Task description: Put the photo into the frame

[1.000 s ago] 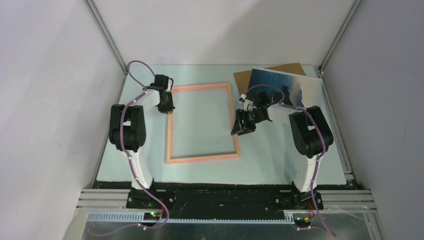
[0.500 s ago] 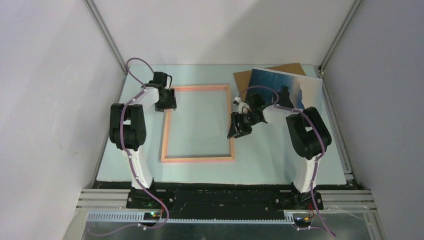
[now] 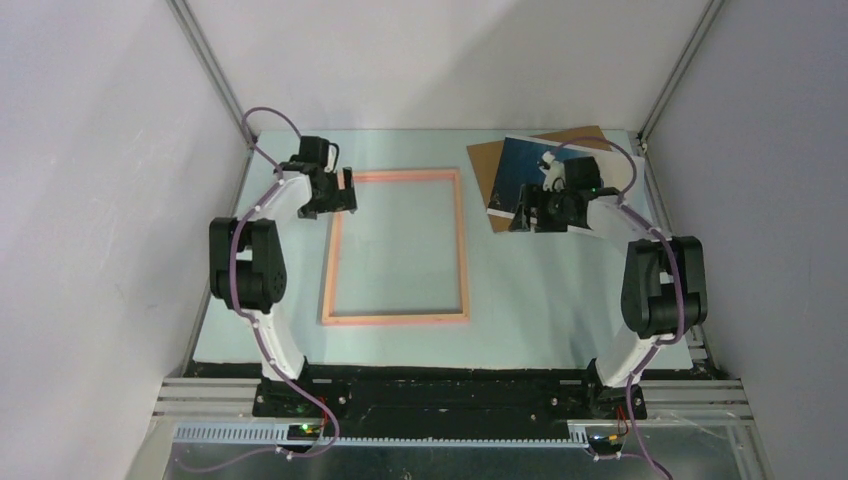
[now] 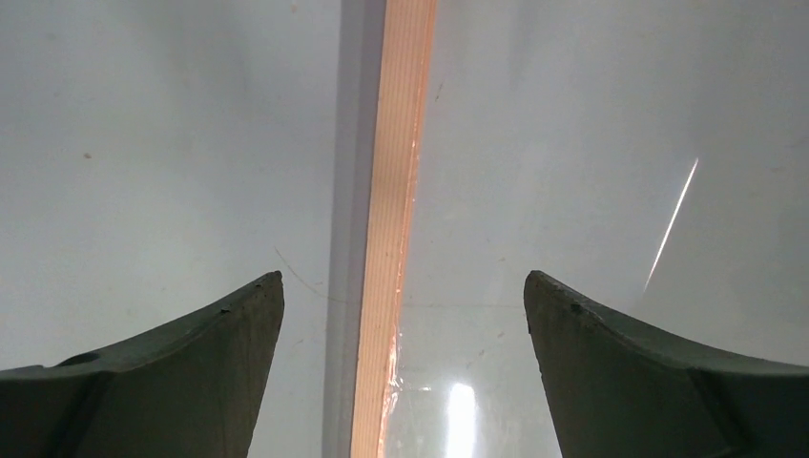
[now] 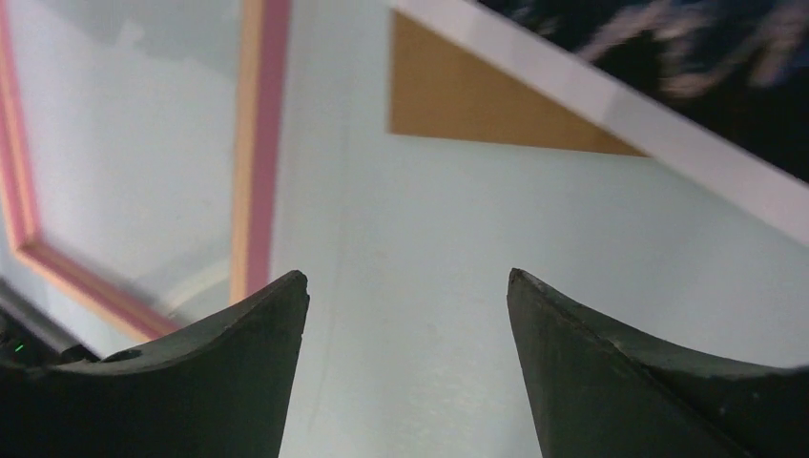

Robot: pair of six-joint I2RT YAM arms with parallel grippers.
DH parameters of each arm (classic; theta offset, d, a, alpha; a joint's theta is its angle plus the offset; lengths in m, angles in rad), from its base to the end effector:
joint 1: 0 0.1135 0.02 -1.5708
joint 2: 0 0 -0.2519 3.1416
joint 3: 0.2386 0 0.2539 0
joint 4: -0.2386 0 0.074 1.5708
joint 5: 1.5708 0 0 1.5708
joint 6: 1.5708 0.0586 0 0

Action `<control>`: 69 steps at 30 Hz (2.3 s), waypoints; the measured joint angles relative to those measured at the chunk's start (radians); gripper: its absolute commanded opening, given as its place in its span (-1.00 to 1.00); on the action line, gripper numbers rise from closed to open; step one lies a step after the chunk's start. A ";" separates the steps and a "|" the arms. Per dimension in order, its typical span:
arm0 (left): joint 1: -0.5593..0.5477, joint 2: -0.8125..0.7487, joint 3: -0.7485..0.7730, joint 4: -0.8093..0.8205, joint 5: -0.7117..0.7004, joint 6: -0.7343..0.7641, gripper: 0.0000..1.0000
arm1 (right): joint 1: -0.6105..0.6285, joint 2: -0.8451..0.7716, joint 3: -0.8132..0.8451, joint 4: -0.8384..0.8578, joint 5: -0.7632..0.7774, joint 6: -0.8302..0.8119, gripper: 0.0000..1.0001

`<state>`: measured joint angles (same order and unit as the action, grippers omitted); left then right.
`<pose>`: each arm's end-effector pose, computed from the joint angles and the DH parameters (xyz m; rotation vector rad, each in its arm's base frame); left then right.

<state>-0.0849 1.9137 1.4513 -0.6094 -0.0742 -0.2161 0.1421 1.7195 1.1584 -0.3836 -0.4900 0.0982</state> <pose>0.4145 -0.0309 0.1781 -0.1978 2.6301 -0.0040 0.3641 0.0800 0.1803 -0.2560 2.4837 0.7143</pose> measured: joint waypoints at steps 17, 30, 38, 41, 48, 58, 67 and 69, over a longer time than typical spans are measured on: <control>-0.077 -0.158 0.000 -0.006 0.072 0.076 0.99 | -0.156 -0.039 0.078 -0.028 0.410 -0.419 0.60; -0.132 -0.180 -0.019 -0.007 0.110 0.115 0.98 | -0.268 0.311 0.389 -0.004 0.441 -0.433 0.54; -0.141 -0.203 -0.036 -0.007 0.136 0.119 0.97 | -0.291 0.358 0.386 -0.018 0.462 -0.465 0.51; -0.142 -0.224 -0.036 -0.006 0.149 0.119 0.97 | -0.296 0.358 0.346 -0.005 0.472 -0.489 0.50; -0.147 -0.236 -0.036 -0.006 0.169 0.119 0.96 | -0.301 0.314 0.264 0.011 0.481 -0.523 0.47; -0.153 -0.243 -0.043 -0.006 0.195 0.121 0.96 | -0.301 0.235 0.153 0.007 0.474 -0.540 0.42; -0.175 -0.244 -0.047 -0.007 0.217 0.130 0.96 | -0.290 0.167 0.067 -0.021 0.459 -0.542 0.41; -0.182 -0.244 -0.047 -0.006 0.218 0.130 0.96 | -0.286 0.159 0.060 -0.032 0.455 -0.545 0.41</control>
<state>-0.2665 1.6699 1.4040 -0.6159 0.1440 -0.0856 -0.1444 1.8786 1.2182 -0.4156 -0.0349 -0.4465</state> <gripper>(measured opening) 0.982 0.707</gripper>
